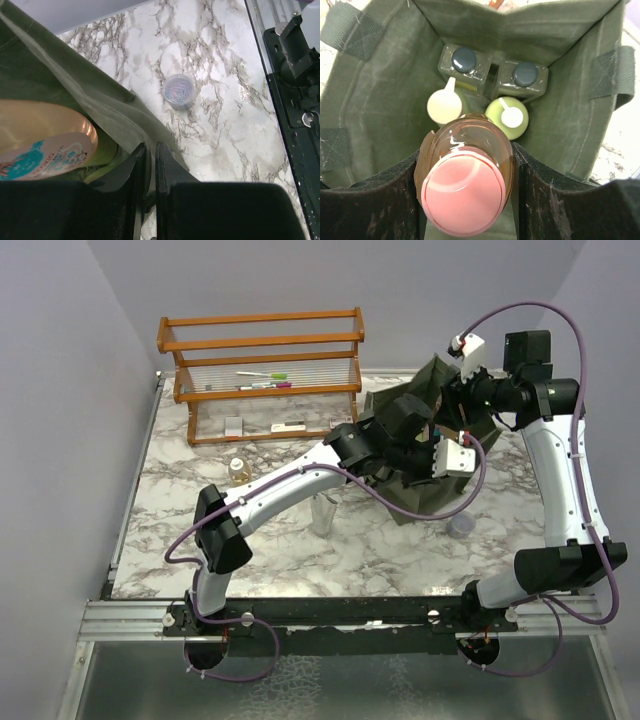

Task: Place the personal care products into the canvas bag
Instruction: Place the care product in the canvas bag.

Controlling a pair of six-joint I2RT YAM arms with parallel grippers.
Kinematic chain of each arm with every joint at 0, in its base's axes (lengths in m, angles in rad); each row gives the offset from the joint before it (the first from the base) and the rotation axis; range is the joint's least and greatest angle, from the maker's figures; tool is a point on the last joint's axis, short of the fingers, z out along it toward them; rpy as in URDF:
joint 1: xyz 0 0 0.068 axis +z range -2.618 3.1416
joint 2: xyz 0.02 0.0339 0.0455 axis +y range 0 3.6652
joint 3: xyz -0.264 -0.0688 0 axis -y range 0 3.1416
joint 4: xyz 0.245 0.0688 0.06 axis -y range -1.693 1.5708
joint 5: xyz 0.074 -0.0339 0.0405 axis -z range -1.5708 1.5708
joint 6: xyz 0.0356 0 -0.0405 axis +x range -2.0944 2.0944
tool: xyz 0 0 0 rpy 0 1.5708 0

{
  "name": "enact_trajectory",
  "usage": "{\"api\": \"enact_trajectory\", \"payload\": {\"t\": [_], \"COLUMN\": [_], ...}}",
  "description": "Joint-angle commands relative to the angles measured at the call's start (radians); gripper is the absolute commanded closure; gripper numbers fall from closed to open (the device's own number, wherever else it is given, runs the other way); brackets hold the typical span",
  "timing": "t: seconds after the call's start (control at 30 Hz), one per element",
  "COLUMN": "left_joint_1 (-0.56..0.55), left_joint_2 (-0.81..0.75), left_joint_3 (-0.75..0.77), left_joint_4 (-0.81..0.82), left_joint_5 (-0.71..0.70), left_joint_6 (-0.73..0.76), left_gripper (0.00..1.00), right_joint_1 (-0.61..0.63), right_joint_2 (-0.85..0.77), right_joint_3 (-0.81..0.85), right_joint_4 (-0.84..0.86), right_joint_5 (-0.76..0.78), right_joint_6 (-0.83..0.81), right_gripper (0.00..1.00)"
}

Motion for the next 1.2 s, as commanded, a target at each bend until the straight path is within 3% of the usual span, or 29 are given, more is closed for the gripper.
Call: {"api": "enact_trajectory", "payload": {"t": [0.0, 0.47, 0.73, 1.17], "left_joint_1": [-0.01, -0.013, -0.013, -0.013], "left_joint_2": [-0.03, -0.058, -0.056, -0.045], "left_joint_3": [-0.031, -0.138, -0.117, -0.045], "left_joint_4": [-0.086, -0.155, -0.169, -0.127], "left_joint_5": [0.041, 0.08, 0.071, 0.049], "left_joint_6": [0.07, 0.168, 0.192, 0.114], "left_gripper": [0.96, 0.96, 0.95, 0.95], "right_joint_1": [-0.004, -0.005, 0.008, 0.073], "right_joint_2": [-0.051, -0.113, -0.09, -0.051], "right_joint_3": [-0.049, -0.243, -0.231, -0.355], "right_joint_4": [0.09, 0.173, 0.265, 0.439], "right_joint_5": [-0.013, 0.077, 0.027, 0.056], "right_joint_6": [-0.012, -0.046, -0.004, 0.047], "right_gripper": [0.99, 0.99, 0.99, 0.99]}}
